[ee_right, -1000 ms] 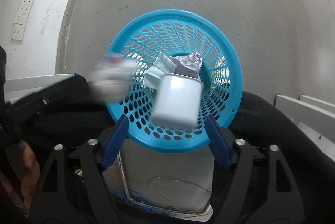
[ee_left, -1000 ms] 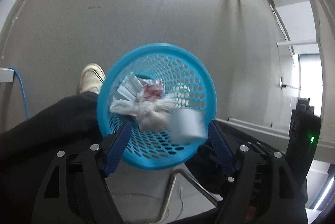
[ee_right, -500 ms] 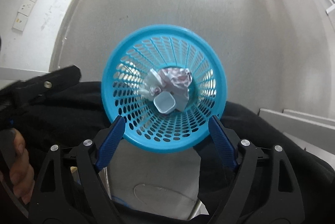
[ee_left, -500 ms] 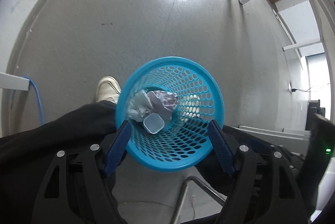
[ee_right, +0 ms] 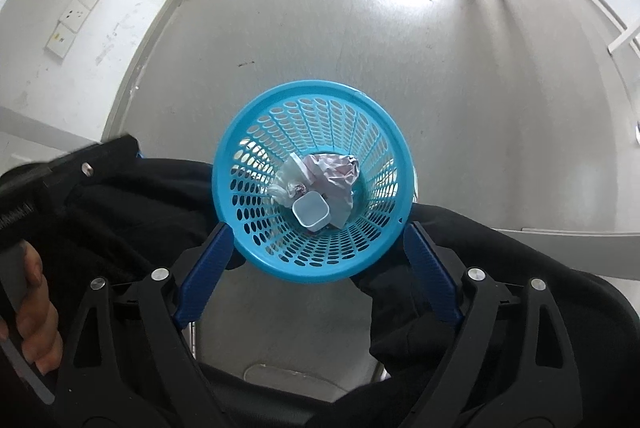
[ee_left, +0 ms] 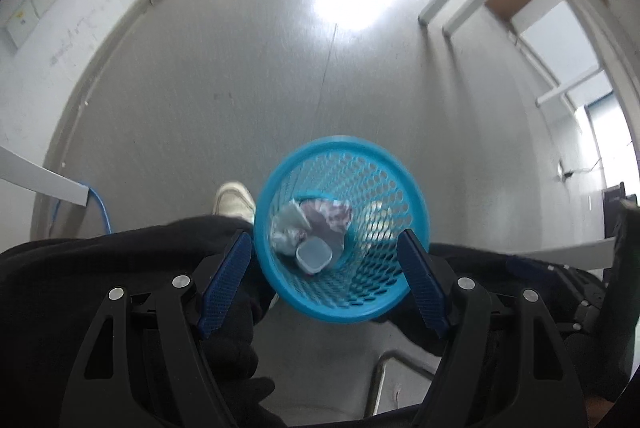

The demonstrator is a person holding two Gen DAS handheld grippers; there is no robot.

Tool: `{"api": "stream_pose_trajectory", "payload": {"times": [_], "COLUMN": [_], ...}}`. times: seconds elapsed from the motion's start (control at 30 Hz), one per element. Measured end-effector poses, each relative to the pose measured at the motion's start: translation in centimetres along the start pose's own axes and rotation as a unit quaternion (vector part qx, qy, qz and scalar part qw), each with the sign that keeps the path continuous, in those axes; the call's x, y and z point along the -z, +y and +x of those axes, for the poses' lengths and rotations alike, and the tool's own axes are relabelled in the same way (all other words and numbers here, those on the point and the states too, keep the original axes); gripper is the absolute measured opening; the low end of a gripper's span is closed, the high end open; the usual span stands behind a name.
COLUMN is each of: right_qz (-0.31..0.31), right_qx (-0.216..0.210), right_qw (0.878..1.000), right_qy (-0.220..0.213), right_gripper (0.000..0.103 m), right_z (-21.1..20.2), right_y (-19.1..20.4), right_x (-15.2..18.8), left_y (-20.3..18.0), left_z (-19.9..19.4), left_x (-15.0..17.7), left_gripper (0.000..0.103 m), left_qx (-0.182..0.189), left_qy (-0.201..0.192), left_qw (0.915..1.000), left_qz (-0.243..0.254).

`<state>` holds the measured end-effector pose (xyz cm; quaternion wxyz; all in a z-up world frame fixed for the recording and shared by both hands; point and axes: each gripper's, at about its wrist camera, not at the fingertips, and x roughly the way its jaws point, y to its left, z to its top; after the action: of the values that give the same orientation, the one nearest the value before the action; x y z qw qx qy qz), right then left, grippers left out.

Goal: Collect trash
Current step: 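Raise both tools back up toward the remaining trash on the table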

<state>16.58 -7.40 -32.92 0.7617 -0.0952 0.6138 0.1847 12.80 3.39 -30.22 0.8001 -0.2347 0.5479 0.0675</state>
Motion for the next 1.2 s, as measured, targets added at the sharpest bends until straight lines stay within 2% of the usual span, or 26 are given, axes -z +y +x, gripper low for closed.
{"api": "stream_pose_trajectory", "payload": {"times": [0.2, 0.33, 0.5, 0.63, 0.73, 0.83, 1.07, 1.2], "right_qz": [-0.01, -0.028, -0.028, -0.031, -0.033, -0.039, -0.067, -0.06], "right_qx": [-0.012, 0.003, -0.009, -0.011, -0.011, -0.012, -0.017, -0.034], "right_qw": [0.999, 0.998, 0.996, 0.993, 0.991, 0.989, 0.98, 0.973], "right_qy": [-0.032, -0.06, -0.09, -0.11, -0.127, -0.142, -0.187, -0.222], "right_gripper": [0.086, 0.088, 0.089, 0.089, 0.09, 0.091, 0.094, 0.094], "right_z": [-3.2, -5.4, -8.3, -10.7, -12.4, -13.9, -18.0, -21.1], "right_y": [0.4, 1.3, 1.5, 1.5, 1.6, 1.7, 2.3, 2.3], "right_x": [2.1, 3.3, 5.0, 6.4, 7.5, 8.8, 11.8, 13.2], "left_y": [-0.1, -1.0, -2.2, -2.1, -2.3, -2.5, -2.6, -2.6], "left_z": [-3.2, -6.0, -9.5, -12.0, -14.5, -16.5, -18.8, -21.0], "left_x": [1.7, 3.2, 5.1, 6.0, 6.7, 7.9, 10.7, 11.7], "left_gripper": [0.075, 0.081, 0.085, 0.091, 0.097, 0.097, 0.097, 0.097], "left_qx": [0.01, 0.012, 0.011, 0.02, 0.037, 0.034, 0.027, 0.025], "left_qy": [-0.025, -0.053, -0.086, -0.108, -0.14, -0.169, -0.178, -0.208], "left_qw": [0.9994, 0.9977, 0.9936, 0.9915, 0.9862, 0.9813, 0.9793, 0.9715], "left_qz": [0.021, 0.041, 0.072, 0.07, 0.08, 0.085, 0.093, 0.111]}}
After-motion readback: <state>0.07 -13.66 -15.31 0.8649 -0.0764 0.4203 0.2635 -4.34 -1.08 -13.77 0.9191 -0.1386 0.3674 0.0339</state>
